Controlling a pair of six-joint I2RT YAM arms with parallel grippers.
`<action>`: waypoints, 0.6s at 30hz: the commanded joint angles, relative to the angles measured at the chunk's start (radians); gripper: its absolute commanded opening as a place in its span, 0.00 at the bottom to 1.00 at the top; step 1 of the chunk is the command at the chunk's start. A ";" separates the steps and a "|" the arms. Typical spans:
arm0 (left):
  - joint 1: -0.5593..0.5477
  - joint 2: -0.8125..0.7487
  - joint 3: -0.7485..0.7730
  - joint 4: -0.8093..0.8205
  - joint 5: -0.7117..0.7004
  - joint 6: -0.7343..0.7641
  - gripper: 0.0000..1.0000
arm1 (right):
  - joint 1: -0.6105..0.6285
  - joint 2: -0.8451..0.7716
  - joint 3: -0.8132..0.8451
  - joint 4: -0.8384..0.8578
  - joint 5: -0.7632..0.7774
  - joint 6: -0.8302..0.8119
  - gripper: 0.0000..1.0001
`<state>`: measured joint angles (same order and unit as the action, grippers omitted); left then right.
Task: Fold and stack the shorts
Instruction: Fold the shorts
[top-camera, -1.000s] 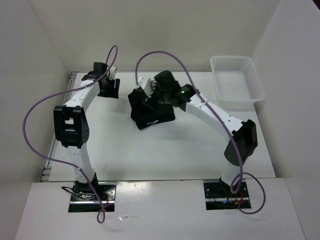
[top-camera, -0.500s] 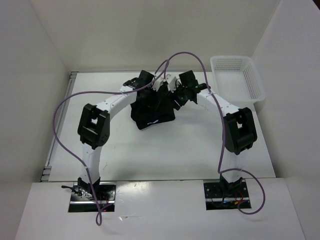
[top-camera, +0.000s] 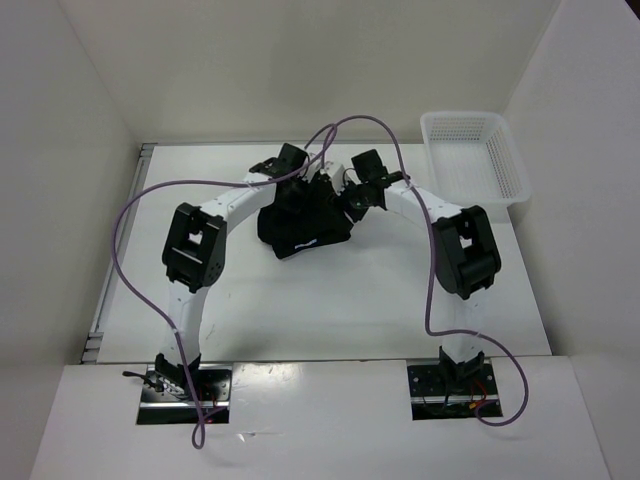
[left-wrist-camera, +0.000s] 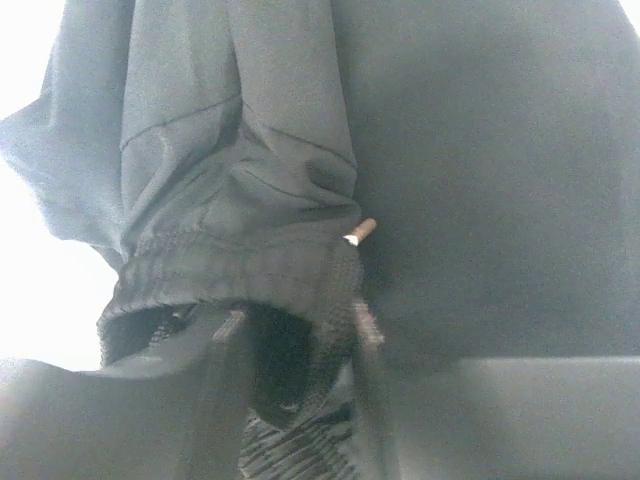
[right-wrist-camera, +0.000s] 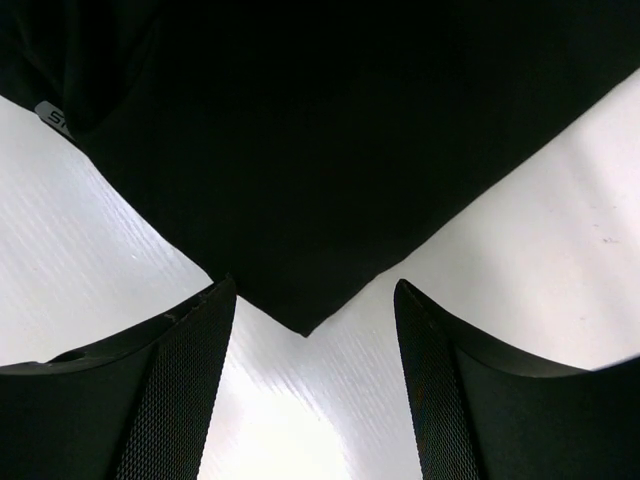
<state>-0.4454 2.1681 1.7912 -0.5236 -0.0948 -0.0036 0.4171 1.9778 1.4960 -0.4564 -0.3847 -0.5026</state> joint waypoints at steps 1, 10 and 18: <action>-0.004 -0.042 0.031 0.037 -0.058 0.004 0.41 | 0.021 0.019 0.029 0.053 -0.023 -0.019 0.70; 0.161 -0.011 0.080 0.057 -0.066 0.004 0.20 | 0.077 0.062 -0.051 0.203 0.167 0.055 0.56; 0.272 0.038 0.080 0.048 0.067 0.004 0.43 | 0.121 0.050 -0.083 0.180 0.146 0.044 0.21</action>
<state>-0.1810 2.1746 1.8404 -0.4934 -0.0803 -0.0032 0.5205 2.0354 1.4395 -0.2916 -0.2428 -0.4549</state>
